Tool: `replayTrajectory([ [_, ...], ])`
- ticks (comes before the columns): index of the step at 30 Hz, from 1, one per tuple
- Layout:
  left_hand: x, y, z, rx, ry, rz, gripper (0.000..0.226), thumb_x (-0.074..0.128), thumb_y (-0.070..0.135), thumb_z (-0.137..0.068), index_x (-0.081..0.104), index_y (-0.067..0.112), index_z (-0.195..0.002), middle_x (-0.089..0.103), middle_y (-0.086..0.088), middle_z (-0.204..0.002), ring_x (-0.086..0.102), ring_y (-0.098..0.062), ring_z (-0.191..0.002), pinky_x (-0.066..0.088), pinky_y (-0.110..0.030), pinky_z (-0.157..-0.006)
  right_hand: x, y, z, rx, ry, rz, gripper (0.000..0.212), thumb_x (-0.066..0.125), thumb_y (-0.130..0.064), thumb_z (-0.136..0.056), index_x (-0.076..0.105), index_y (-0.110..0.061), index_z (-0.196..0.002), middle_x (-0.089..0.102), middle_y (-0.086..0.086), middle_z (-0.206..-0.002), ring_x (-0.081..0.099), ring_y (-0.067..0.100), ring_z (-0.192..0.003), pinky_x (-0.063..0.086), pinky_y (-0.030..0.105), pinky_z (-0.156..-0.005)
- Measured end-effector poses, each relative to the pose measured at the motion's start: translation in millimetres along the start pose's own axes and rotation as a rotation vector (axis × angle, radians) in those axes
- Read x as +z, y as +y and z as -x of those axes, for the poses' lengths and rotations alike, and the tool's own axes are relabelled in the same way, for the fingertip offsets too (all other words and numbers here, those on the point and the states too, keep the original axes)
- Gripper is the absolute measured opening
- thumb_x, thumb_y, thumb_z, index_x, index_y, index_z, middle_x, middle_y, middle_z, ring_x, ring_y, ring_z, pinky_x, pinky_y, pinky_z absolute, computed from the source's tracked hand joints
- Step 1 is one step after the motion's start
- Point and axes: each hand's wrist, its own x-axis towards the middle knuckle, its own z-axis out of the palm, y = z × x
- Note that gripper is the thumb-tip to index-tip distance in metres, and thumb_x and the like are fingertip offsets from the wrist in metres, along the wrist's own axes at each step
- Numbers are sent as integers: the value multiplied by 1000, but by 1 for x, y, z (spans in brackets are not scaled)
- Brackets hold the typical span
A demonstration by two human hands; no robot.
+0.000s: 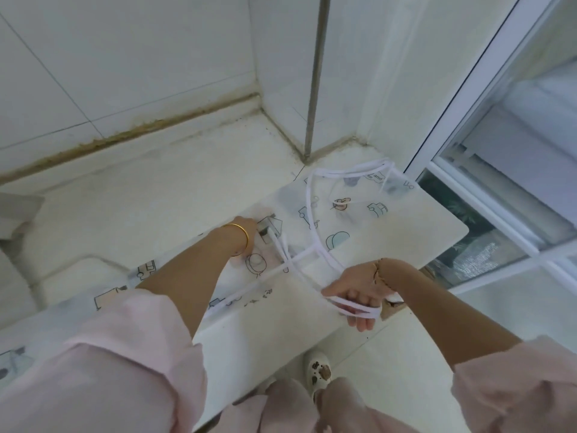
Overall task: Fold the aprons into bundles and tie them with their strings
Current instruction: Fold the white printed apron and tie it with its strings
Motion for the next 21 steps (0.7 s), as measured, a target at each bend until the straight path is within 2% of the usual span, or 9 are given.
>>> replayTrajectory([
  [2,-2,6,-3,32,30,10,30,58,10,-86,51,4,-115,53,-13,-120,57,-29,-104,50,-34,-84,-10,29,-6,102,-77,6,77,35,-67,-89,60,5,-96,68,21,-88,67,30,-79,52,44,-81],
  [3,-3,11,-4,54,72,47,29,53,8,-87,51,4,-116,51,-16,-121,57,-31,-103,50,-36,-85,-17,42,-11,138,-32,9,82,34,-71,-86,60,5,-100,68,22,-93,66,30,-84,51,47,-85],
  [5,-7,26,-9,90,199,167,28,47,7,-89,49,3,-117,46,-19,-120,54,-34,-101,49,-40,-87,-27,67,-16,158,156,84,78,41,-70,-84,61,3,-105,66,22,-105,64,30,-92,47,51,-93],
  [6,-9,34,-10,99,254,245,26,46,8,-90,48,3,-115,45,-18,-119,54,-34,-99,48,-41,-86,-25,66,-9,155,137,101,69,41,-60,-90,61,3,-108,66,21,-105,63,30,-93,47,50,-93],
  [9,-22,71,-11,106,281,440,31,48,25,-94,47,2,-115,47,-16,-118,55,-33,-100,45,-38,-85,-23,49,14,-26,193,-85,41,45,-31,-99,62,6,-103,66,20,-90,68,29,-76,58,36,-72],
  [11,-24,88,-15,57,211,452,53,48,47,-91,47,3,-120,51,-15,-118,55,-32,-105,45,-37,-86,-31,33,21,-199,447,-245,26,50,-22,-97,62,1,-92,66,18,-76,67,23,-56,56,29,-53],
  [13,-20,101,-18,21,165,369,62,49,56,-88,48,4,-122,55,-13,-116,57,-29,-103,45,-35,-80,-39,23,21,-321,690,-316,14,52,-12,-95,59,-3,-87,63,15,-74,64,20,-50,57,29,-51],
  [17,-9,110,-19,-22,157,302,44,55,38,-87,49,8,-118,52,-5,-102,55,-24,-86,45,-32,-72,-48,14,11,-467,977,-233,14,45,-5,-93,58,-9,-96,61,12,-87,58,21,-67,53,35,-65],
  [21,-13,113,-22,-31,140,345,29,54,25,-87,50,8,-110,49,-3,-83,52,-23,-79,43,-30,-68,-57,9,-4,-458,1125,91,36,45,-6,-91,53,-9,-126,50,14,-125,52,27,-109,41,34,-94],
])
